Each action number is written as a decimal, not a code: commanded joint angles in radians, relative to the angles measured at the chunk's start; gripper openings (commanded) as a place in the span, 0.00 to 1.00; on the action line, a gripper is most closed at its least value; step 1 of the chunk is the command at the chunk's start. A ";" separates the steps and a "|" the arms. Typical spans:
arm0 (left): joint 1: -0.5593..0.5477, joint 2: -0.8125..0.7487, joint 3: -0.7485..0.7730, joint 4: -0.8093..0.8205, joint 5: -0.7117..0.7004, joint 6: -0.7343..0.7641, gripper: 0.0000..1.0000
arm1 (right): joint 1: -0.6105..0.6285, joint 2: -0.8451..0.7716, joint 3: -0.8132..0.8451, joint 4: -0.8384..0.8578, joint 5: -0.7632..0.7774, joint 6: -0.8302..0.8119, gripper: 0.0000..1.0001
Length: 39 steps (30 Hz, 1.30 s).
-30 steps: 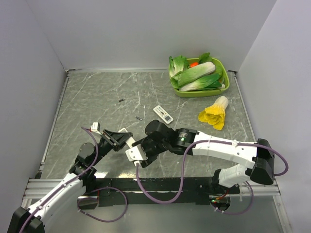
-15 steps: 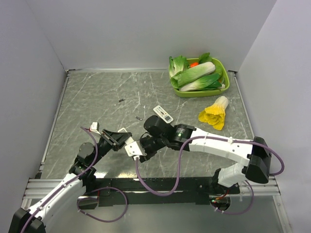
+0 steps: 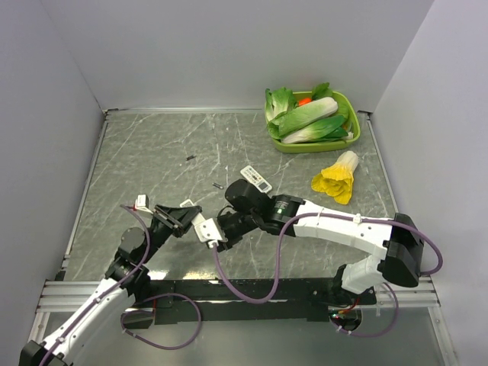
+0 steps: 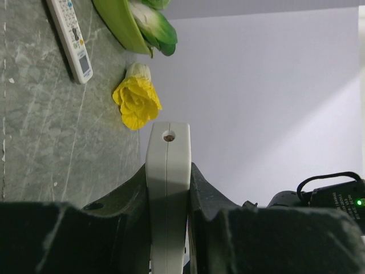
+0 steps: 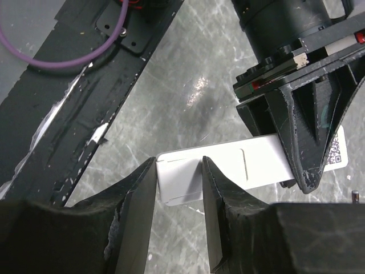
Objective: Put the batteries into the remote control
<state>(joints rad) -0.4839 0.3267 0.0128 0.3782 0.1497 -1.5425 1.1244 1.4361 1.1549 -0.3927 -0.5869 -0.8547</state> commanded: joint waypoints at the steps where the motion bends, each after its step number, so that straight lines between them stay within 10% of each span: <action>1: -0.025 -0.099 0.047 0.211 -0.050 -0.166 0.02 | 0.015 0.024 -0.087 0.051 0.022 0.065 0.39; 39: -0.024 -0.178 0.043 0.083 -0.167 -0.186 0.04 | 0.048 -0.045 -0.195 0.089 -0.002 0.105 0.43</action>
<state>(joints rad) -0.5056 0.1669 0.0128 0.1989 0.0124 -1.5532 1.1484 1.3735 0.9977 -0.1612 -0.5411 -0.7925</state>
